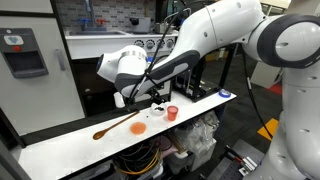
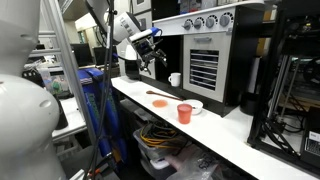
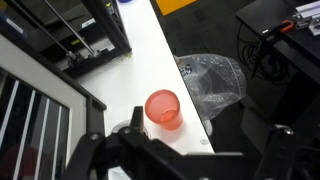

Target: Use the wooden spoon to mix the contents of the white bowl

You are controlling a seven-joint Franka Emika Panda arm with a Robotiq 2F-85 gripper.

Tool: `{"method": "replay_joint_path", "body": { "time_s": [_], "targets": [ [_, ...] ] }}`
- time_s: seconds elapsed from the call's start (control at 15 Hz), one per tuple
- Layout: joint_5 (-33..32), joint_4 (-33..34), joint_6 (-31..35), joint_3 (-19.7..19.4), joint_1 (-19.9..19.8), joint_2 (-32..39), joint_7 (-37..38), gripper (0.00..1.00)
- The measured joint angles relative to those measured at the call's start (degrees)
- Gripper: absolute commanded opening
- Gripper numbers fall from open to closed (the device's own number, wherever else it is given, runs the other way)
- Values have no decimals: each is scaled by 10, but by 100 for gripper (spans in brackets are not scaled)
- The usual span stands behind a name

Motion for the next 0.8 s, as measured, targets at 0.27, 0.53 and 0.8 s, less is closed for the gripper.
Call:
{"method": "replay_joint_path", "body": {
  "time_s": [0.27, 0.53, 0.8],
  "targets": [
    [17, -53, 34, -2, -28, -62, 56, 100],
    [11, -123, 113, -9, -46, -129, 92, 100],
    [3, -190, 193, -19, -58, -187, 94, 100]
  ]
}}
